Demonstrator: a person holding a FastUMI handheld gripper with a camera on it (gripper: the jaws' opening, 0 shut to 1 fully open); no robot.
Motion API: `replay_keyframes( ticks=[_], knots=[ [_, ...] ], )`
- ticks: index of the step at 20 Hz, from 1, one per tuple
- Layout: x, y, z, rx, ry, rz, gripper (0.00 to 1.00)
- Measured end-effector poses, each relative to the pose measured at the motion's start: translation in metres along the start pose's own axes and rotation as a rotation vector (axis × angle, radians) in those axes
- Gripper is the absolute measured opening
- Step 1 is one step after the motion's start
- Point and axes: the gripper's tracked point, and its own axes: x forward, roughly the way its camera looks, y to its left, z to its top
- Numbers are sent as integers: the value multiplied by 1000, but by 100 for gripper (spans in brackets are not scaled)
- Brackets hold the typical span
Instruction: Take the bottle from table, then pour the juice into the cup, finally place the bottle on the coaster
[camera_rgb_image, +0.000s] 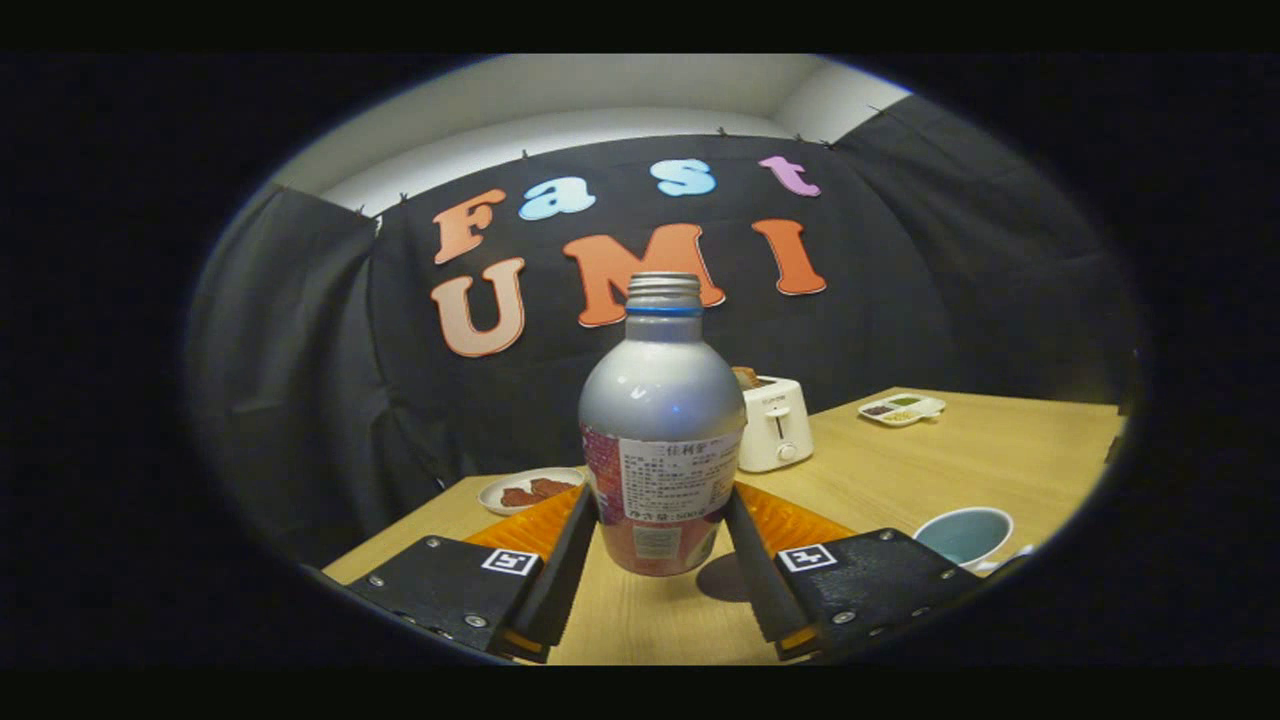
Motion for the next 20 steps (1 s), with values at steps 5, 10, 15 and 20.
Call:
replay_keyframes(
  ticks=[5, 10, 15, 20],
  knots=[
    [12, -11, -16, -209, 55, -48, 72],
    [29, -23, -40, -278, 121, -75, 72],
    [42, -39, -74, -246, 203, -97, 73],
    [45, -46, -88, -206, 220, -107, 73]
  ],
)
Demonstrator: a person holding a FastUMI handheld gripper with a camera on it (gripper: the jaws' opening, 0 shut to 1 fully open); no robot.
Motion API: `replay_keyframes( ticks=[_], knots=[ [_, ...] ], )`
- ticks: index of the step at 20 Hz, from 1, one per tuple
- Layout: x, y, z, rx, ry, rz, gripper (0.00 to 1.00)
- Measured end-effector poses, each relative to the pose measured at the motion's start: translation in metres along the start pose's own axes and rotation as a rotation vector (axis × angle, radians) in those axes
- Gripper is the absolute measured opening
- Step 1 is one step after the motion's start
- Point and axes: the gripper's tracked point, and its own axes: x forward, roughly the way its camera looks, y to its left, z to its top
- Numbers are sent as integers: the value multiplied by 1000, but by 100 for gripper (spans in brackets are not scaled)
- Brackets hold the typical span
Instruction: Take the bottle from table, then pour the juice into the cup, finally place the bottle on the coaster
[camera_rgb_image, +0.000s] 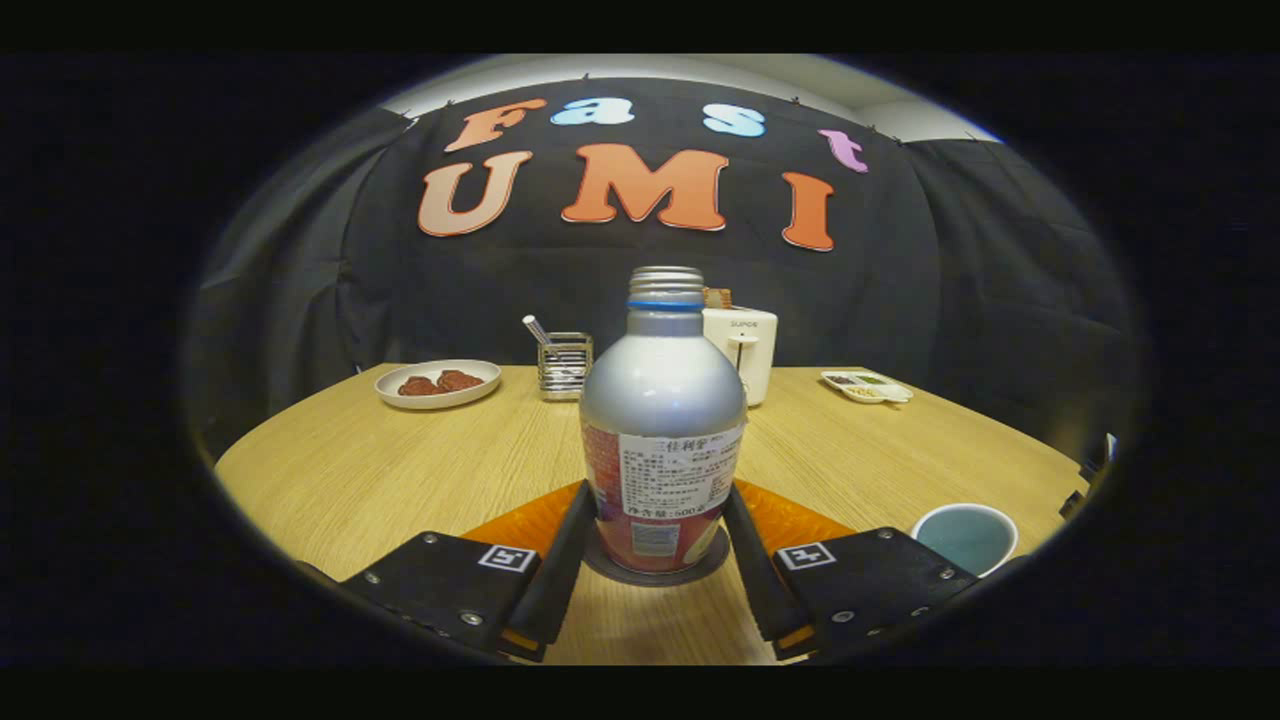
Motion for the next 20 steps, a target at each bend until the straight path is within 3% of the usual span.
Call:
replay_keyframes(
  ticks=[3, 10, 15, 20],
  knots=[
    [-1, -3, -1, 13, -1, -13, 73],
    [-19, 2, -1, 1, 5, -21, 90],
    [-67, 9, 38, 10, -106, -6, 91],
    [-129, 30, 81, 37, -240, 60, 91]
  ],
)
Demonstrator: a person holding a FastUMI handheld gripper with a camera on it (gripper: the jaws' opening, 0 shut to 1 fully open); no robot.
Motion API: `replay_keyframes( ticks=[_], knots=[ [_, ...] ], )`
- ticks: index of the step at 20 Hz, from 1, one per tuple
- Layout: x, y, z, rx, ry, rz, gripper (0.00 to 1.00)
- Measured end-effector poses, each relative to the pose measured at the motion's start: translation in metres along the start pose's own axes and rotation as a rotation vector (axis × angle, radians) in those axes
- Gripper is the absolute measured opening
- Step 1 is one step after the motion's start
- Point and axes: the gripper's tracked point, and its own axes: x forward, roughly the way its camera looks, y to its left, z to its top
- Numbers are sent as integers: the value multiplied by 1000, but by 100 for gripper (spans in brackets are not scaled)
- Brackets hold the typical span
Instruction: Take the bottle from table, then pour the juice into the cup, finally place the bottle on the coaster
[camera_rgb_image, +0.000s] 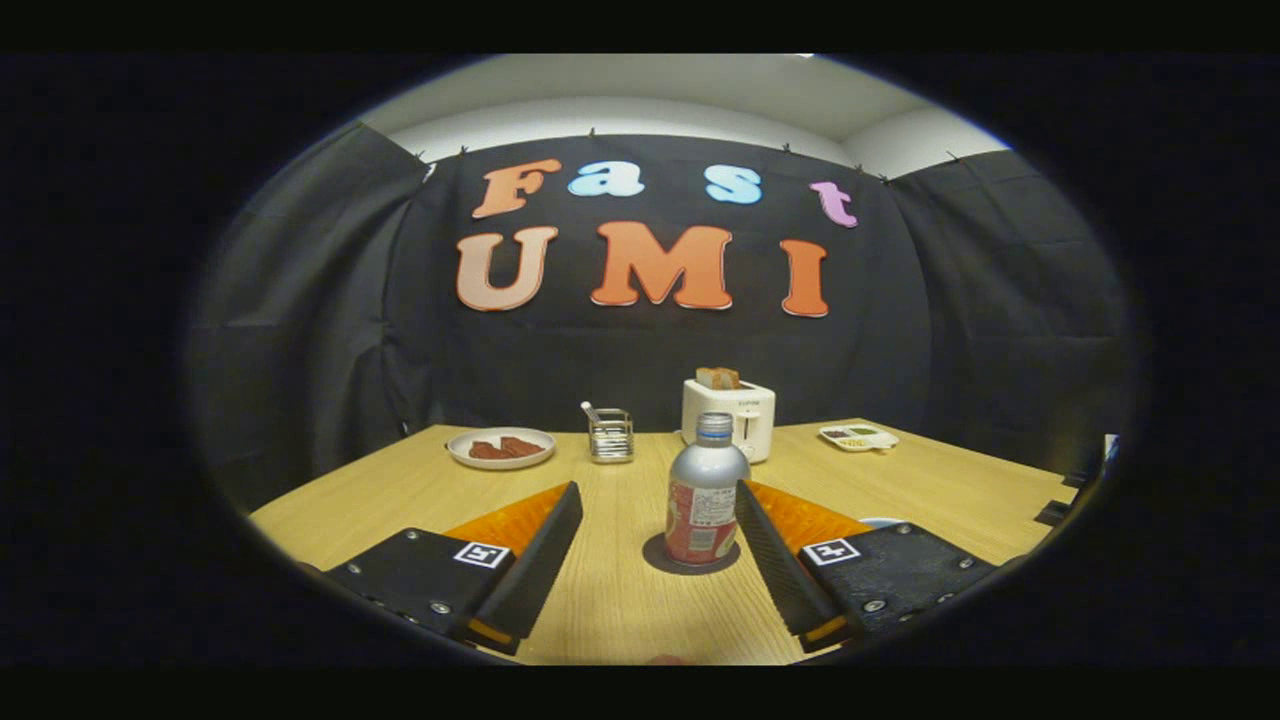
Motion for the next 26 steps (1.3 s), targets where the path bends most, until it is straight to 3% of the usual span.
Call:
replay_keyframes(
  ticks=[5, 10, 18, 26],
  knots=[
    [-58, 9, 16, -54, -35, -14, 91],
    [-107, 32, 38, -6, -86, 92, 90],
    [-172, 25, 68, -16, -146, 104, 90],
    [-209, 22, 73, -52, -114, 98, 90]
  ],
)
